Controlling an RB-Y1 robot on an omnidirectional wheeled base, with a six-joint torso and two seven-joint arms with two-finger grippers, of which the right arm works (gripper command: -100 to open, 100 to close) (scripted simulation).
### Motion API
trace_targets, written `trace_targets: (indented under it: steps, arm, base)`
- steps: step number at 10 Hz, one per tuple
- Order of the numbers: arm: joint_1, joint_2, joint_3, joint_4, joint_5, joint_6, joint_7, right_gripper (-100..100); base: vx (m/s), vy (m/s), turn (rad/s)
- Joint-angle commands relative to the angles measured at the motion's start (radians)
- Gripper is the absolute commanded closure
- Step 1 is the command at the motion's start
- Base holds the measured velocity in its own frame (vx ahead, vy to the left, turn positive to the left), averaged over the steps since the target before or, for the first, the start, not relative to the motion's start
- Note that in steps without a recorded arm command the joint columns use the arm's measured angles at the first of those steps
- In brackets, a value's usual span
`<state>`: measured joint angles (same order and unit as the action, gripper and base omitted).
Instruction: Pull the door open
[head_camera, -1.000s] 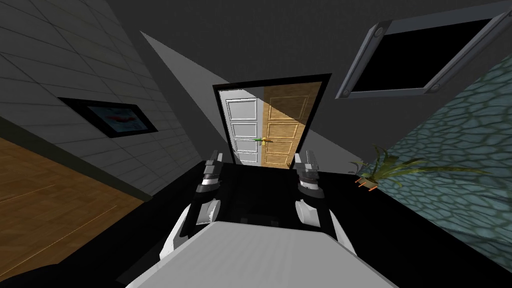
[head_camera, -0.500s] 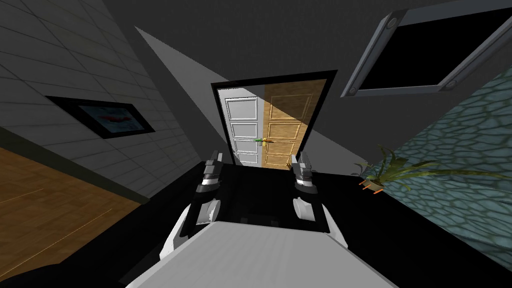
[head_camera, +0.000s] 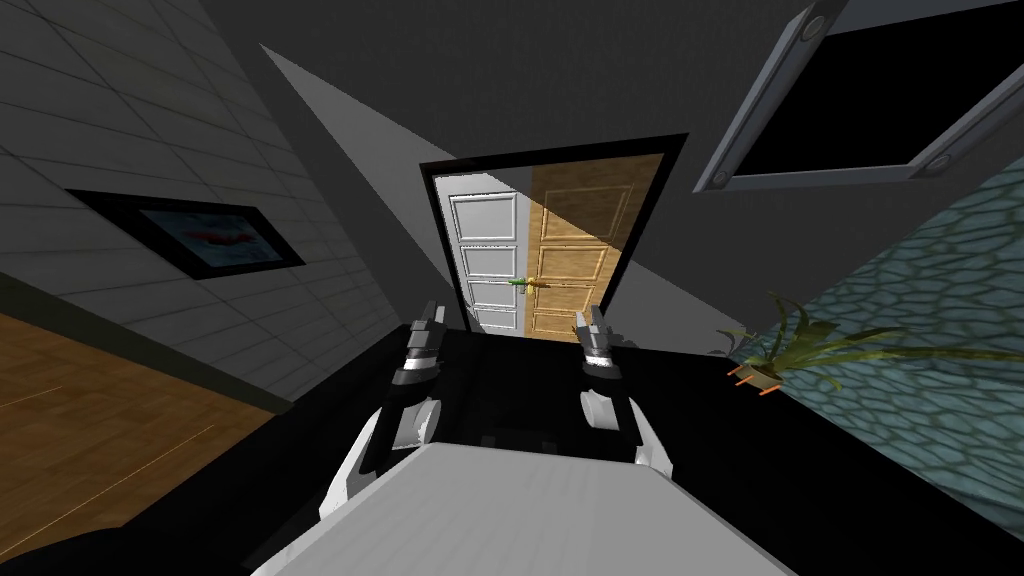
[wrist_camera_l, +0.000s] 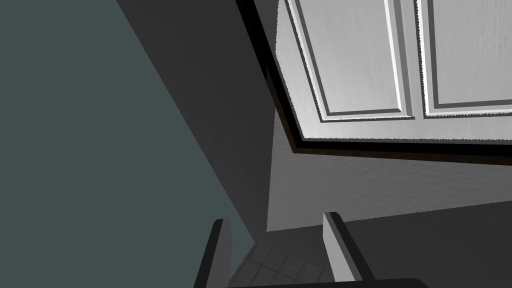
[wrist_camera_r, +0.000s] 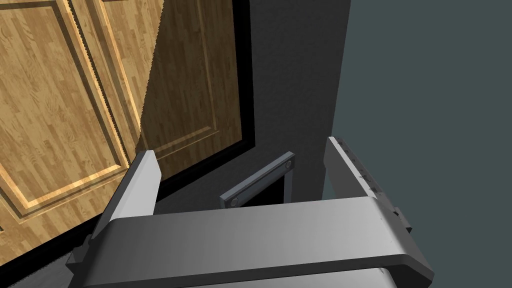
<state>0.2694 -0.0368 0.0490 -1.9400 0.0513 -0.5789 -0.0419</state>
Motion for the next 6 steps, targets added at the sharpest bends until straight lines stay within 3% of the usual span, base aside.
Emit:
trace_targets:
  steps: [1,5,6]
  arm:
    - [-0.029,-0.016,-0.012,0.043,-0.015,0.008,-0.002,-100]
    - [-0.102,-0.033,-0.023,0.164,-0.043,0.013,0.008,-100]
    - [-0.102,-0.033,-0.023,0.171,-0.043,0.013,0.008,-100]
  base:
    - [0.091,0.019,0.011]
    - [0.097,0.021,0.009]
    - [0.065,0.003,0.004]
